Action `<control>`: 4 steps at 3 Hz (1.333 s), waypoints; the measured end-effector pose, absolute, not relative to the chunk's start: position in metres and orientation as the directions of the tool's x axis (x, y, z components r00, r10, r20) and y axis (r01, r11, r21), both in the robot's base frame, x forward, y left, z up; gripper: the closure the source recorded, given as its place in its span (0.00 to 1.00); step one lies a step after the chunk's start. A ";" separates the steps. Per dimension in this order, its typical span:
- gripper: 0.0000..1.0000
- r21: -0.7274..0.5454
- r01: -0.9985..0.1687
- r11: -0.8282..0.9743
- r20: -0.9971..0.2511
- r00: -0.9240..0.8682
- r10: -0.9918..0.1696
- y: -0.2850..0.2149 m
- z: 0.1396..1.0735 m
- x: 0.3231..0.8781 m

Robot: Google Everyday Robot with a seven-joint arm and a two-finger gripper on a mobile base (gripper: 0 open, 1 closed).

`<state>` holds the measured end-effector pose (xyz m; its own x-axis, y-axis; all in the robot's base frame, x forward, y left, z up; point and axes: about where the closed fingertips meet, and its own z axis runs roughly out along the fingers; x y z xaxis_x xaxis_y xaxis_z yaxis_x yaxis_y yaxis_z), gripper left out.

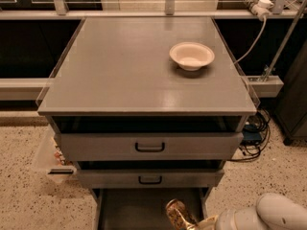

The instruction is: Pick orange can from bottom drawer and place on counter

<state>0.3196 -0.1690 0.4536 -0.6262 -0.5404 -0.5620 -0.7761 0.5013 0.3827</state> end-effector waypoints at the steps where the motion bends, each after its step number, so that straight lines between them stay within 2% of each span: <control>1: 1.00 0.272 -0.825 0.496 -0.578 -0.552 -0.601 -0.138 0.517 0.337; 2: 1.00 0.192 -0.840 0.507 -0.580 -0.514 -0.632 -0.145 0.548 0.348; 4: 1.00 0.163 -0.851 0.498 -0.578 -0.492 -0.651 -0.145 0.558 0.352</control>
Offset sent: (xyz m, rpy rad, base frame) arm 0.0127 0.0281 0.0503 -0.0529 -0.0730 0.0299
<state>0.3518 -0.1450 0.5577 -0.4919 -0.6510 -0.5781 -0.8514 0.4984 0.1632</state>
